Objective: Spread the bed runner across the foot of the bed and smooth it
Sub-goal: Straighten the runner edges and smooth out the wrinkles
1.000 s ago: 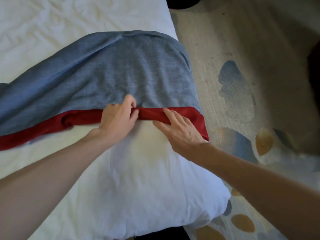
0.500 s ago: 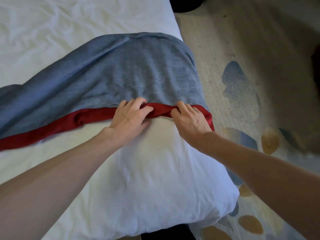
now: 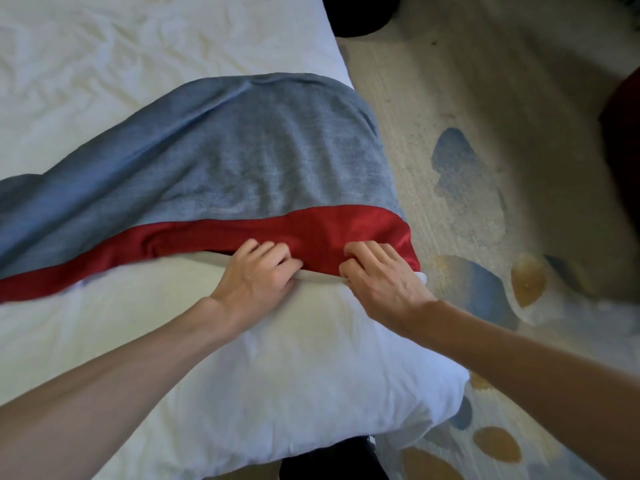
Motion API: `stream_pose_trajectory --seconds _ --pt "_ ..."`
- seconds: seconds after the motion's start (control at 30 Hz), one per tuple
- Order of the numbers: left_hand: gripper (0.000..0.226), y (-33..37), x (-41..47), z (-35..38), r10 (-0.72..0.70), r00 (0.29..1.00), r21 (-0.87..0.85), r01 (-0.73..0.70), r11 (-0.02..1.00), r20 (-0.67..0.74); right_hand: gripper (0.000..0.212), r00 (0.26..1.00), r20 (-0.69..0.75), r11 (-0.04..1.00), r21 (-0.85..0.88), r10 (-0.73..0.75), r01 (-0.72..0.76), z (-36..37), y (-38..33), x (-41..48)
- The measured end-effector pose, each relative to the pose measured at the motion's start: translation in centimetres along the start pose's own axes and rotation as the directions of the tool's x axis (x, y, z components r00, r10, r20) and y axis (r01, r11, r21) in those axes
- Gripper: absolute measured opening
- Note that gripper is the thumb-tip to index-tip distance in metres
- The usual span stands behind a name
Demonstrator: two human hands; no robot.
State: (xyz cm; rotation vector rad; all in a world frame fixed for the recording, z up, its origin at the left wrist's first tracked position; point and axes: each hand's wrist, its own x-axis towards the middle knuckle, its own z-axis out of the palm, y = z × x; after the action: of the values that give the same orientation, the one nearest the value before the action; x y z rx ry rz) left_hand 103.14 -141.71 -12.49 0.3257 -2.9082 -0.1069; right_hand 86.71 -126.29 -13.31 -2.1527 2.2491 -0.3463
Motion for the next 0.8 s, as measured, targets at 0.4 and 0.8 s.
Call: stream_pose_trajectory --seconds 0.4,0.8 --pt "0.012 0.5 -2.7 -0.5 -0.048 0.998 -0.176 0.052 0.983 0.028 0.036 0.999 0.044 0.999 -0.03 -0.018 0.019 -0.2 -1.4 -0.8" --pt "0.023 -0.9 -6.9 0.3 -0.098 0.994 -0.003 0.098 0.995 0.054 0.035 0.982 0.188 0.999 -0.049 0.006 0.003 -0.1 -2.5 -1.3"
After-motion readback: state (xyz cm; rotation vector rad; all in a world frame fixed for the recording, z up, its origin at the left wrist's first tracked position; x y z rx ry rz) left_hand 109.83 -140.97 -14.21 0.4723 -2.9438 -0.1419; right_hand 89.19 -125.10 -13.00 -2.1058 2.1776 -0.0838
